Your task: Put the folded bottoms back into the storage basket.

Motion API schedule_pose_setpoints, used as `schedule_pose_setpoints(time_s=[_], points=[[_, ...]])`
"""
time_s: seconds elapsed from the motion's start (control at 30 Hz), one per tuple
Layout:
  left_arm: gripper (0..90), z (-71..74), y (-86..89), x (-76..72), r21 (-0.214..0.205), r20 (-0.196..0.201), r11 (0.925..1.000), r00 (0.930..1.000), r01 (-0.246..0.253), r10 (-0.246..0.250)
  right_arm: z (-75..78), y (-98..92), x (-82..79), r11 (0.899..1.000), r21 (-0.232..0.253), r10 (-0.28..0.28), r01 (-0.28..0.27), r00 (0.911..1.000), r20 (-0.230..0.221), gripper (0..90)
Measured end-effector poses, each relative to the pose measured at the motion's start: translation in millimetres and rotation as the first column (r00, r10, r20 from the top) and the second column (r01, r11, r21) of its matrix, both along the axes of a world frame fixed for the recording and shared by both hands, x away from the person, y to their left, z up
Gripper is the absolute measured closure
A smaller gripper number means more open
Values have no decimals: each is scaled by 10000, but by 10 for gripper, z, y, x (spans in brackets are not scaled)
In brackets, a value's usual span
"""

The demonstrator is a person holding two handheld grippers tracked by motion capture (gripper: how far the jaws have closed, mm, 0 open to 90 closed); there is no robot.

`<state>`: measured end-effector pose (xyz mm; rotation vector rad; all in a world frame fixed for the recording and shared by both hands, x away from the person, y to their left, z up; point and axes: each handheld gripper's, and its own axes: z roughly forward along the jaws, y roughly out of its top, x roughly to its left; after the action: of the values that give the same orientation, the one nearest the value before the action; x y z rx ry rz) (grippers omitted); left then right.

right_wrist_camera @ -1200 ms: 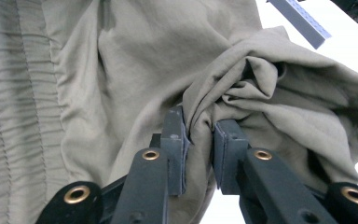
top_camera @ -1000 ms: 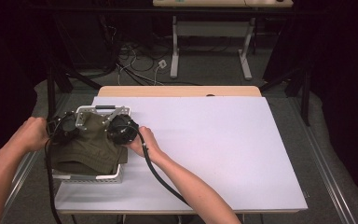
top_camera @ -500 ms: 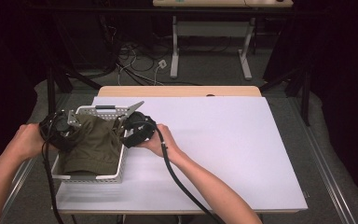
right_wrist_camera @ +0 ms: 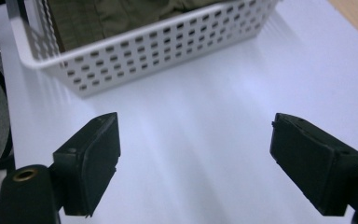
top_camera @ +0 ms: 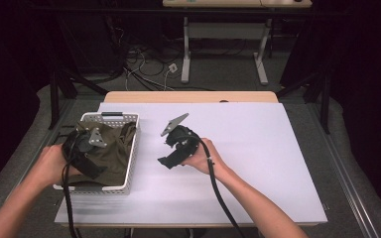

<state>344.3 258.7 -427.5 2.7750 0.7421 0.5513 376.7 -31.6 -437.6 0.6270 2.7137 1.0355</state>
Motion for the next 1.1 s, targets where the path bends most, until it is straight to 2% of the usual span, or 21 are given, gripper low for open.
schedule_pose_setpoints(time_s=[0.17, 0.3, 0.37, 0.53, 0.8, 1.1], points=[[5, -14, -213, -127, -391, -65, 9992, 10000, -2, 0, -76, -322, -86, 9996, -110, -261, 260, 9996, -100, 136], [0, -53, -340, -221, -398, -149, 9992, 9999, 12, -18, -147, -541, -139, 9982, -355, -496, 483, 9981, -367, 114], [0, -77, -397, -268, -409, -210, 9992, 9998, 27, -36, -178, -638, -166, 9972, -448, -617, 602, 9975, -335, 110], [0, -114, -514, -375, -471, -358, 9989, 9994, 24, -41, -265, -872, -252, 9924, -977, -800, 742, 9952, -570, 84], [0, -183, -636, -503, -430, -441, 9991, 9990, 11, -30, -399, -1241, -445, 9800, -1693, -1164, 1047, 9913, -608, 51], [0, -221, -671, -637, -767, -250, 9970, 9996, -118, 99, -523, -1671, -658, 9683, -1719, -1957, 1815, 9782, -700, 41]])
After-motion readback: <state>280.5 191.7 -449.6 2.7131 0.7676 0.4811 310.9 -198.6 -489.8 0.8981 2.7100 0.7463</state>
